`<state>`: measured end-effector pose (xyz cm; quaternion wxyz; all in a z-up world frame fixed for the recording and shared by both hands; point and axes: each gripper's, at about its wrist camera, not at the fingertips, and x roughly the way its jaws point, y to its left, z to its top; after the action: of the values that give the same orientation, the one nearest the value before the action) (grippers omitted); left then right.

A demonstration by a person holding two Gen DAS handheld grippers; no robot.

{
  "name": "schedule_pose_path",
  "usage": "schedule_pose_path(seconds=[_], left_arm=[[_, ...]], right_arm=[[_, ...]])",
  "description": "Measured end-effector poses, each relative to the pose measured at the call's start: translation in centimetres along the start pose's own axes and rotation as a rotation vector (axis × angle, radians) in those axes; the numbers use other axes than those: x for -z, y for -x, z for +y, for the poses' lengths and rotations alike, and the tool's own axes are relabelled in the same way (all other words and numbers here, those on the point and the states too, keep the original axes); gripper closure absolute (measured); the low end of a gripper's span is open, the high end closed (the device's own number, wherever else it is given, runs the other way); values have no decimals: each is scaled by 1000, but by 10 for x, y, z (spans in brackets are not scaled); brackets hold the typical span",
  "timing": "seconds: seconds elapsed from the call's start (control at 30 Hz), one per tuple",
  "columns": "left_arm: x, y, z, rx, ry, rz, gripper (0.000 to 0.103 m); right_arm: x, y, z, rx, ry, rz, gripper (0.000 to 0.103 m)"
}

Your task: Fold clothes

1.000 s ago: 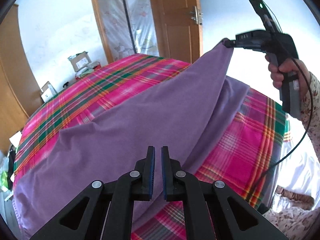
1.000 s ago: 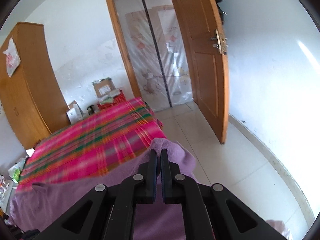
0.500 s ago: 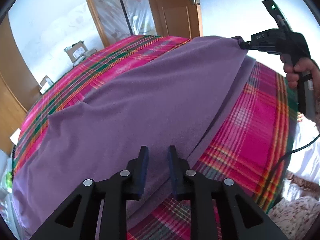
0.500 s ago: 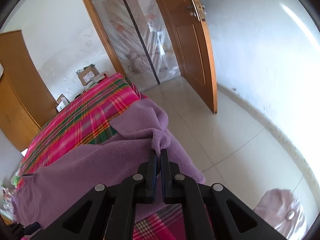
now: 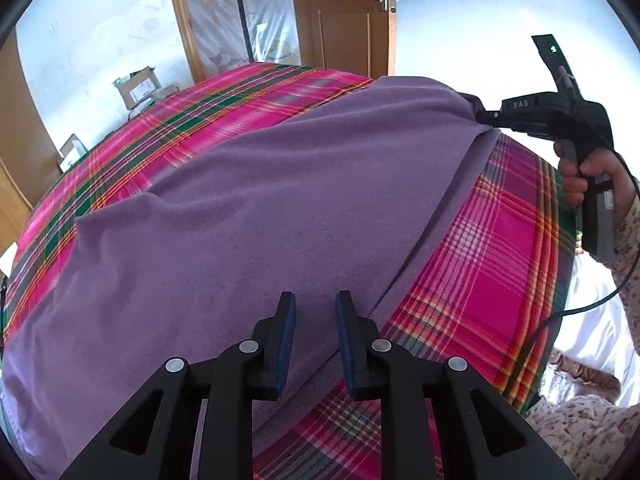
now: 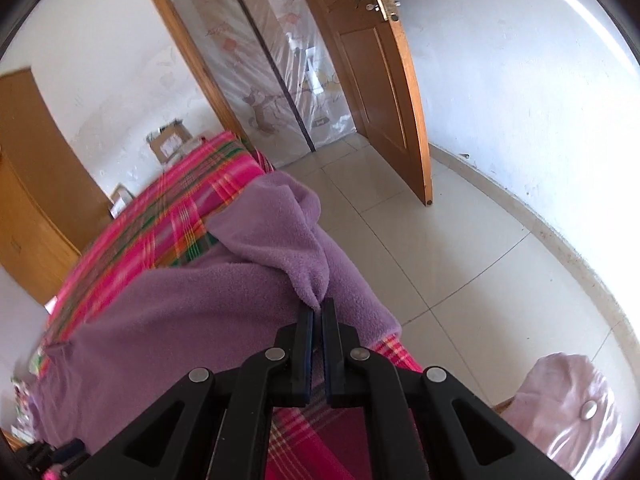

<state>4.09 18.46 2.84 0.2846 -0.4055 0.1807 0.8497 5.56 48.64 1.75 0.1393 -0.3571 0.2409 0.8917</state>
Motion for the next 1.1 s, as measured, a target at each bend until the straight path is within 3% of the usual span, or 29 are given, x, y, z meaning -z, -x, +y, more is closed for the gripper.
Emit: schedule_pose_path(seconds=[0.17,0.43,0.5,0.6,0.73,0.8,1.1], left_arm=[[-2,0,-2,2,-15,9,82],[-15,5,5,74,24,6,81],[-20,5,3,73,9,-2,81],[-28,-1,1,94,5,-2,81],[-36,-15,0,123,17,19,81],[-37,-18,0,128,23,25,81],[-39,-26,4,125,47,46,73]], right_arm=[[-5,6,2,13,22,9,95],[-17,26,25,50,135,-31,94],[-20,36,31,134,184,-43,92],[-29,41,28,177,171,-61,87],[-45,29,37,133,193,-58,85],[-51,15,51,119,227,-39,73],[-64,-55,98,83,416,88,62]])
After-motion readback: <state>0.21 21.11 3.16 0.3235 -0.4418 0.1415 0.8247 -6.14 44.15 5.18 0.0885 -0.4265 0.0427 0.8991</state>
